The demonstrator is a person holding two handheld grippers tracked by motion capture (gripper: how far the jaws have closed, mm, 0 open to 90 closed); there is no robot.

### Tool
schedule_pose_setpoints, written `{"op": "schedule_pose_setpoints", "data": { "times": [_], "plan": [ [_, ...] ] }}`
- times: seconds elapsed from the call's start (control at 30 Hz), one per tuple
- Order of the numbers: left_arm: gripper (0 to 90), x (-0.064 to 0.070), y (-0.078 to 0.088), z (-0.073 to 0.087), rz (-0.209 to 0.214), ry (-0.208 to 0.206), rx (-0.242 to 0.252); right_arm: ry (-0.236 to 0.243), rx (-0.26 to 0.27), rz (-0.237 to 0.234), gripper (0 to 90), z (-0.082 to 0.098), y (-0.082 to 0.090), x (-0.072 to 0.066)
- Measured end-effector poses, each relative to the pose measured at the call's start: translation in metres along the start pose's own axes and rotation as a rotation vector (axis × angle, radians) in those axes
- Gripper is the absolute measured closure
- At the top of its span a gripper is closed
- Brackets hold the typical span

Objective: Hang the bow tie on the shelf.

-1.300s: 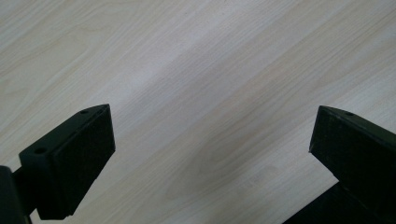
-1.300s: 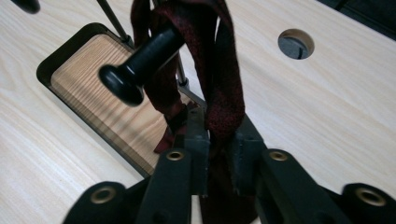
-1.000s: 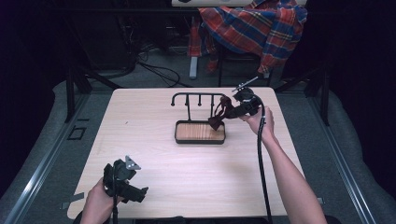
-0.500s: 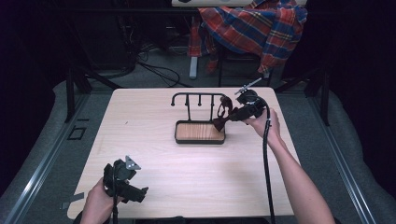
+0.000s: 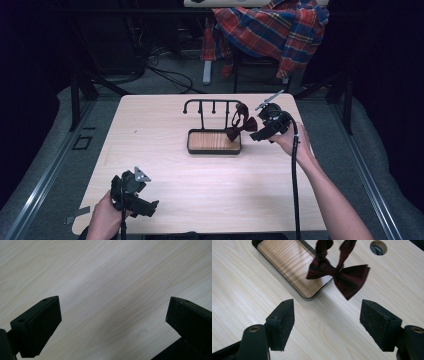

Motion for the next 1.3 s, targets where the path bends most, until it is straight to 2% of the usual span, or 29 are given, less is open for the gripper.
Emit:
{"op": "schedule_pose_setpoints", "data": {
  "times": [0.17,0.27,0.37,0.43,0.73,1.13,1.3],
  "plan": [
    [0.1,0.0,0.0,0.0,0.0,0.001,0.002,0.031,-0.013,-0.002,24.4,0.008,0.005,-0.007],
    [0.1,0.0,0.0,0.0,0.0,0.003,0.002,0.043,-0.004,-0.006,22.9,0.013,0.008,-0.013],
    [0.1,0.0,0.0,0.0,0.0,0.001,0.0,0.063,-0.019,-0.014,19.6,0.021,0.012,-0.022],
    [0.1,0.0,0.0,0.0,0.0,0.003,0.001,0.065,-0.015,-0.016,19.3,0.022,0.012,-0.023],
    [0.1,0.0,0.0,0.0,-0.001,0.002,0.0,0.103,-0.037,-0.041,16.0,0.042,0.009,-0.046],
    [0.1,0.0,0.0,0.0,-0.001,0.002,0.0,0.124,-0.115,-0.051,13.4,0.073,0.001,-0.054],
    [0.1,0.0,0.0,0.0,-0.002,0.002,0.0,0.114,-0.131,-0.063,12.7,0.085,-0.003,-0.057]
  ]
}}
Point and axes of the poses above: each handheld gripper's, and its own axes: y roughly backward along the jaws, z roughly out of its underside, x roughly to its right, the point moved 10 cm from there along -y, roughly forward along the jaws, and after that the axes turned 2 degrees about -z, right-handed, at the moved point
